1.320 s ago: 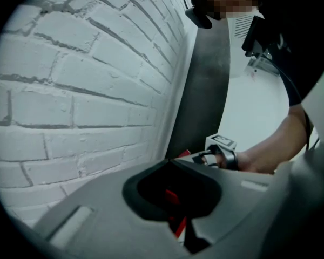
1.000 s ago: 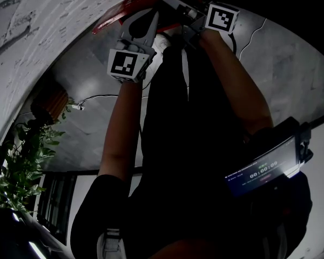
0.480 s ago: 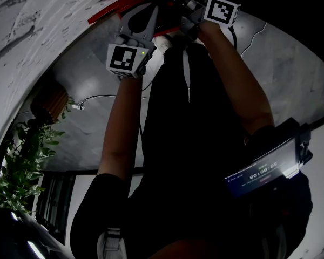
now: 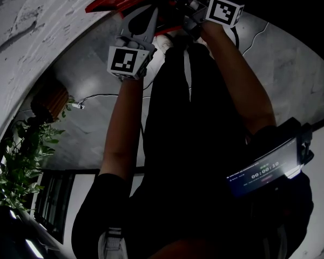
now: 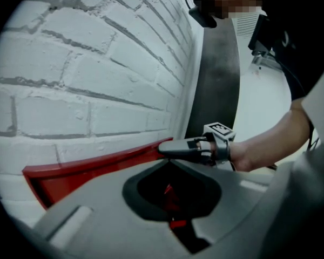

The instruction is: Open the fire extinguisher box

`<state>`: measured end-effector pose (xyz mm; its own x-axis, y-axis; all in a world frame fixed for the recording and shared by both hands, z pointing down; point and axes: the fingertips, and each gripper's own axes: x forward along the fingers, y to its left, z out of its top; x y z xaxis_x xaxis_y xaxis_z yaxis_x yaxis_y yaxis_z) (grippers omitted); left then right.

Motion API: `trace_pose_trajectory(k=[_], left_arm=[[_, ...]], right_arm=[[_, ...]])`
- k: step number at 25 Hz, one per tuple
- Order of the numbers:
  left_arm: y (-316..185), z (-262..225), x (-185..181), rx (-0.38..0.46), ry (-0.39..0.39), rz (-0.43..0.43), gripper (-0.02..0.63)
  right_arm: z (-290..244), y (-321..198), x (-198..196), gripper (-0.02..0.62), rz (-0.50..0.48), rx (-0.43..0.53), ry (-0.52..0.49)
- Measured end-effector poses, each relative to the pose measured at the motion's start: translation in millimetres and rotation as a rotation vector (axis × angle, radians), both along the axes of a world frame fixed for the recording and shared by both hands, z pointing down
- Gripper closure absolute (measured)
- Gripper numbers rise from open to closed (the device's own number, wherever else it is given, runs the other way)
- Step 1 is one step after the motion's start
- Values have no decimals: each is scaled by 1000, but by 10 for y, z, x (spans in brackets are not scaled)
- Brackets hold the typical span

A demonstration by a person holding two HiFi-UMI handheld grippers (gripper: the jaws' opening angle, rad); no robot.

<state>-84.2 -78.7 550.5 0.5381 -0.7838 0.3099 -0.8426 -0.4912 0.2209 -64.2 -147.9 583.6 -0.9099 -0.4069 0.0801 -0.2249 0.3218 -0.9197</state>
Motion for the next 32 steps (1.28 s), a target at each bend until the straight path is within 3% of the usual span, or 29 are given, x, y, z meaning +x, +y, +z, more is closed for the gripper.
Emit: trace_pose_trajectory(k=[9,13,16,21,24,27,32], left_arm=[[260,-348,-88,11,-8,-28,603],[388,-647,-63,15,30,-43,603],[448,-946,33,43,29,-24,603],[512,-1662,236,126,42,19,603],[633,-2141,366,143,54,42,603],[783,-2396,399,169,63,60,603],[1061,-2882,416,190,95,59,603]], right_arm=[[-535,159,121,459,-39,114,37],[-922,321,248,492,-72,198,79],[-1282,518,305,526,-134,315,130],[-1940,837,423,565,-170,622,279],[-2398,1064,421,578,-204,764,306],[-2750,1290,337,583,-269,847,287],[-3339,1572,351,583,-343,906,243]])
